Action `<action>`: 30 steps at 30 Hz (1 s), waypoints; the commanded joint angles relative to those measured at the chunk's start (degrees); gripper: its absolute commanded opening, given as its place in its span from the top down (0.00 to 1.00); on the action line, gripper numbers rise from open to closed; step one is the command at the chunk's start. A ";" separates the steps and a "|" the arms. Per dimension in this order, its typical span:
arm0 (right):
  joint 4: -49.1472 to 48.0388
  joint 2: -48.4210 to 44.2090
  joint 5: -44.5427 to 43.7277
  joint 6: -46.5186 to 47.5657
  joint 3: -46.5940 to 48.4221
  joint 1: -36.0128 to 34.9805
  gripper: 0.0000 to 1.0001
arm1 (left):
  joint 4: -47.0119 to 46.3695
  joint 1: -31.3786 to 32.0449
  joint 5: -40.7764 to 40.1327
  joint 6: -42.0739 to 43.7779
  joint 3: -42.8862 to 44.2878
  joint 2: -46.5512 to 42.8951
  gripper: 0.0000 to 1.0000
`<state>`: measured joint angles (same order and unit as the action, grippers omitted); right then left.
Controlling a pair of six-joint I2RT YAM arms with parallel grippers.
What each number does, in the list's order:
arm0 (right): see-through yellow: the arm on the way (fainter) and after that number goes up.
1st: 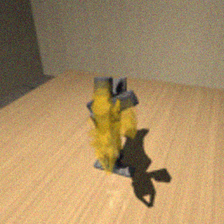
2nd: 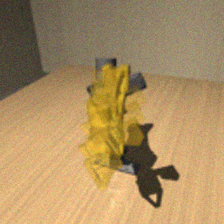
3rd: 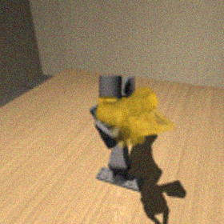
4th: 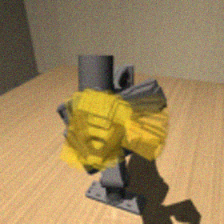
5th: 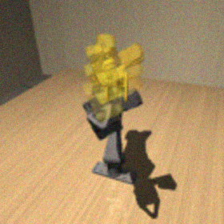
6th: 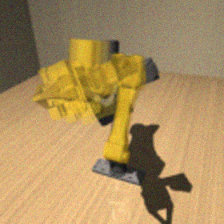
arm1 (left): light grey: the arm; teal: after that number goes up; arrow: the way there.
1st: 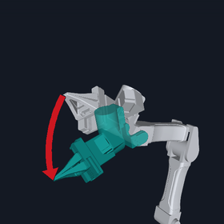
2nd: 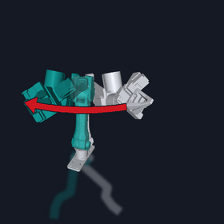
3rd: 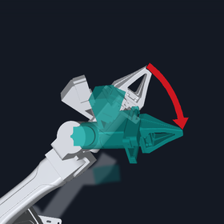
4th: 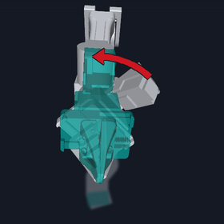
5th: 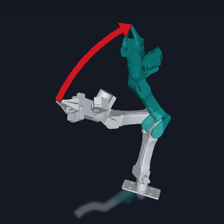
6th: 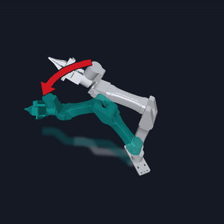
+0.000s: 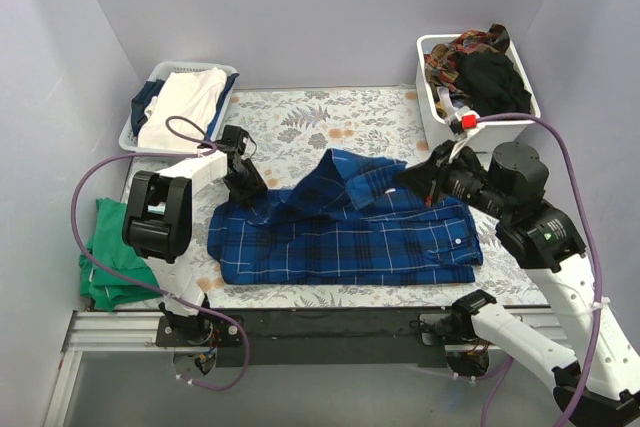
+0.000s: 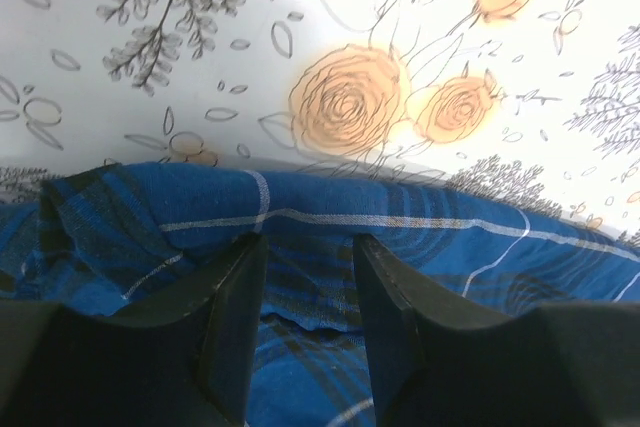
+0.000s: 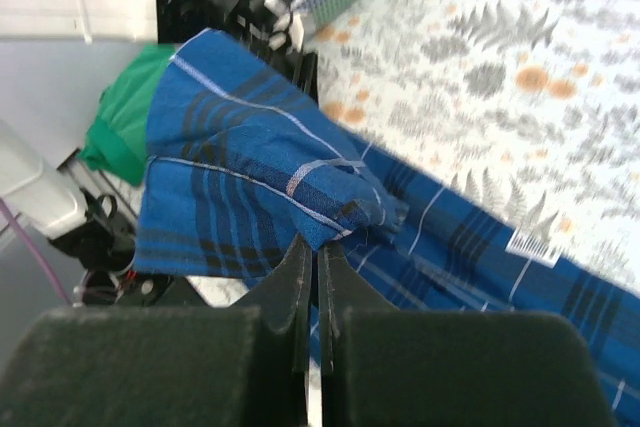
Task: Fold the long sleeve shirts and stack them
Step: Fold the shirt
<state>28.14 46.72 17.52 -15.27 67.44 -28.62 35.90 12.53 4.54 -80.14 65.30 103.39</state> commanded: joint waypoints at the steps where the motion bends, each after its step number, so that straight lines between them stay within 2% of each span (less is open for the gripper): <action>1: 8.58 -2.85 2.17 -1.87 -3.19 -0.03 0.99 | 0.48 0.12 -3.39 0.07 2.20 4.44 0.61; 5: 14.73 -6.98 -0.90 -1.96 -5.38 -0.03 0.99 | 1.19 0.21 -3.83 -0.02 4.05 6.55 0.62; 9: 17.47 -11.11 -10.54 -3.80 -7.49 -0.03 0.99 | 1.37 0.12 -5.83 -0.19 4.40 6.56 0.62; 17: 17.47 -13.41 -12.42 -5.83 -12.24 -0.03 0.99 | 2.15 -0.84 -7.08 -0.37 6.24 8.66 0.62; 21: 17.03 -13.67 -5.16 -4.87 -12.16 -0.03 0.99 | 1.81 -2.34 -6.38 -0.37 6.77 8.67 0.62; 24: 18.17 -12.98 1.26 -2.59 -8.30 -0.03 0.99 | 2.07 -2.43 -6.56 0.16 8.44 9.19 0.62; 27: 20.37 -7.82 9.51 -0.73 0.30 -0.03 0.99 | 2.15 -2.43 -5.77 0.25 9.41 9.72 0.62; 30: 23.70 -3.32 12.80 1.55 8.75 -0.03 0.99 | 1.81 -2.43 -5.07 0.25 10.02 9.72 0.62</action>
<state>50.76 38.83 20.62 -17.45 65.56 -28.62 39.86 10.92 3.66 -80.99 75.07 110.52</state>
